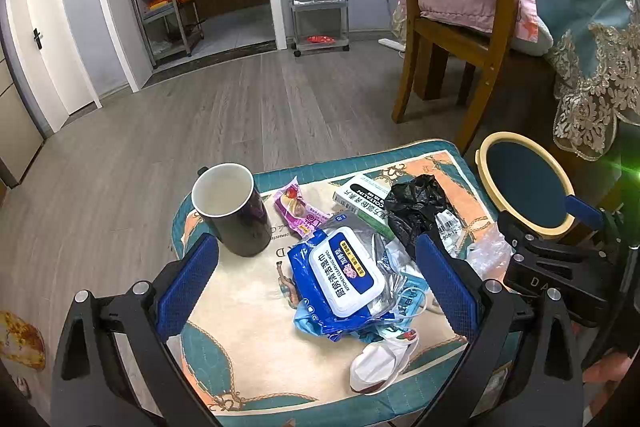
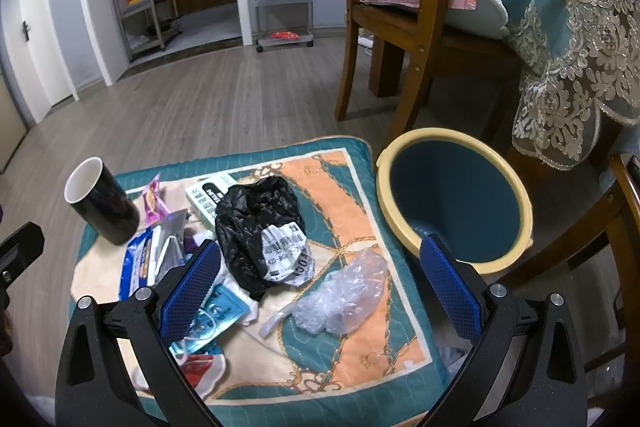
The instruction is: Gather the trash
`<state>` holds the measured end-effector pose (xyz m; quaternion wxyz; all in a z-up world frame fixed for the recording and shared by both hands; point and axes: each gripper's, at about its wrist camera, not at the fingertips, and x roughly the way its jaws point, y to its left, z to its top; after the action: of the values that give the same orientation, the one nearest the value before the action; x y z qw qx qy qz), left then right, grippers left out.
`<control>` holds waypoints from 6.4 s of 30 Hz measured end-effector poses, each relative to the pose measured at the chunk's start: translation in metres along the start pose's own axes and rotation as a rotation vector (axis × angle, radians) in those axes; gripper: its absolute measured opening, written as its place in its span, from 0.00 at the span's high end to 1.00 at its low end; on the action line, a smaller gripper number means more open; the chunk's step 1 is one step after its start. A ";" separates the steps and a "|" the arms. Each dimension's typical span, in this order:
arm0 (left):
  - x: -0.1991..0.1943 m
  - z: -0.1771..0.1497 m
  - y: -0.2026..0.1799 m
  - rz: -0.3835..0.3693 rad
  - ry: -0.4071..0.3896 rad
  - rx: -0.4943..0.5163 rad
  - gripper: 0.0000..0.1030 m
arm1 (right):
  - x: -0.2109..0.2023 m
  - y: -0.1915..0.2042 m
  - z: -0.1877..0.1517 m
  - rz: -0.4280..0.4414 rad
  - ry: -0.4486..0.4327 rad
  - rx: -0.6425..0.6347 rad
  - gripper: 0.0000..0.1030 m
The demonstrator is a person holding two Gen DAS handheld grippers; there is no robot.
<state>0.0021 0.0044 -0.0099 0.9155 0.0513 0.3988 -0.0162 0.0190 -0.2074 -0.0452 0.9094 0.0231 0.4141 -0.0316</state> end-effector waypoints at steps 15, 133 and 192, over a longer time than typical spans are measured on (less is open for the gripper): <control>0.001 0.000 0.000 0.028 0.009 0.000 0.06 | 0.003 -0.001 -0.001 -0.010 0.014 0.003 0.04; 0.081 0.095 -0.245 -0.541 -0.071 0.306 0.96 | 0.080 -0.250 0.066 0.056 0.012 0.542 0.87; 0.073 0.038 0.047 -0.109 -0.065 -0.045 0.06 | 0.081 0.015 0.057 0.193 0.092 -0.084 0.08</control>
<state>0.0823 0.0484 -0.0337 0.9267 0.0084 0.3711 -0.0589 0.1160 -0.1997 -0.0690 0.8884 0.0264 0.4521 0.0746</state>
